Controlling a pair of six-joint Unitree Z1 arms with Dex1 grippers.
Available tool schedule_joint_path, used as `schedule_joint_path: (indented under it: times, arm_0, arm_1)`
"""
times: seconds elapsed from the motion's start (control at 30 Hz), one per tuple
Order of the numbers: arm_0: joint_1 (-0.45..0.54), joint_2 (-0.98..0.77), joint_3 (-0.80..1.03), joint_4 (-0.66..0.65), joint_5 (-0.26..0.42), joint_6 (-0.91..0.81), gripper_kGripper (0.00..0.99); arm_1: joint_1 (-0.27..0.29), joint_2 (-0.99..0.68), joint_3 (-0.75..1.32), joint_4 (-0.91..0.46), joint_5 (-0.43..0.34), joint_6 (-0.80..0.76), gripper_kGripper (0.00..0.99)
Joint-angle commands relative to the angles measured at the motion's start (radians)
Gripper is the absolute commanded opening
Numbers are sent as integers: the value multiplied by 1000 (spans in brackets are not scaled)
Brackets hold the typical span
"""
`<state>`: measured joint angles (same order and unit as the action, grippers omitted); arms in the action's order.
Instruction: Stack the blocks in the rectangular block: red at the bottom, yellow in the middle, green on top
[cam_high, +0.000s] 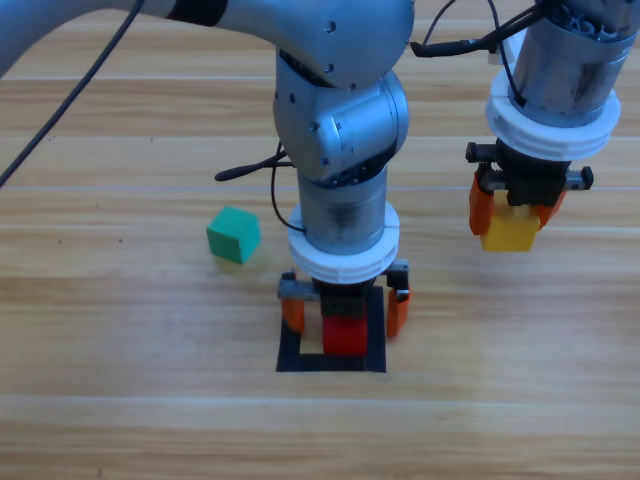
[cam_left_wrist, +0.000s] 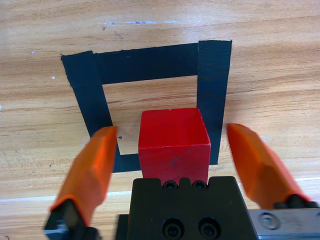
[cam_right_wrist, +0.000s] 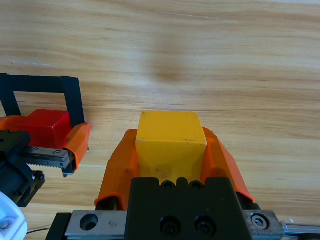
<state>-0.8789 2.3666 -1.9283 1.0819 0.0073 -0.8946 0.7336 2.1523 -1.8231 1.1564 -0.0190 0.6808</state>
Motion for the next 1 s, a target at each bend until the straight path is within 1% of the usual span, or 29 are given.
schedule_joint_path:
  times: [0.03, 0.1, 0.23, 0.37, 0.53, 0.6, 0.67, 0.7, 0.77, 0.83, 0.93, 1.0]
  arm_0:
    - [21, 43, 22, 10, 13, -12, 990]
    - [21, 16, 6, 20, 16, -12, 990]
    - [21, -41, -67, 84, 36, -12, 990]
    - [21, -112, -233, 234, 86, -17, 990]
    - [28, -270, -244, 251, 129, 6, 990]
    - [40, -351, -186, 283, 166, 0, 990]
    - [55, -451, -92, 280, 215, 3, 990]
    - [61, -474, -75, 280, 229, 13, 990]
    - [81, -523, -47, 277, 267, 66, 990]
    - [141, -558, -20, 274, 289, 178, 990]
    - [224, -592, -8, 259, 264, 342, 988]
    - [264, -616, -6, 257, 247, 425, 986]
  arm_1:
    - [6, 21, 19, 6, 7, -3, 0]
    - [6, 18, 22, 5, 11, -1, 0]
    - [6, 9, 25, 5, 11, 3, 0]
    - [6, 4, 25, 6, 10, 6, 0]
    - [12, -12, 28, 5, 11, 22, 0]
    - [35, -22, 25, 6, 8, 23, 0]
    - [79, -28, 15, 6, -7, 25, 0]
    - [99, -29, 10, 6, -13, 26, 0]
    - [144, -28, -5, 8, -26, 39, 0]
    - [191, -15, -32, 8, -26, 54, 0]
    - [233, 24, -96, 31, -29, 56, 0]
    - [240, 67, -165, 66, -30, 54, 0]
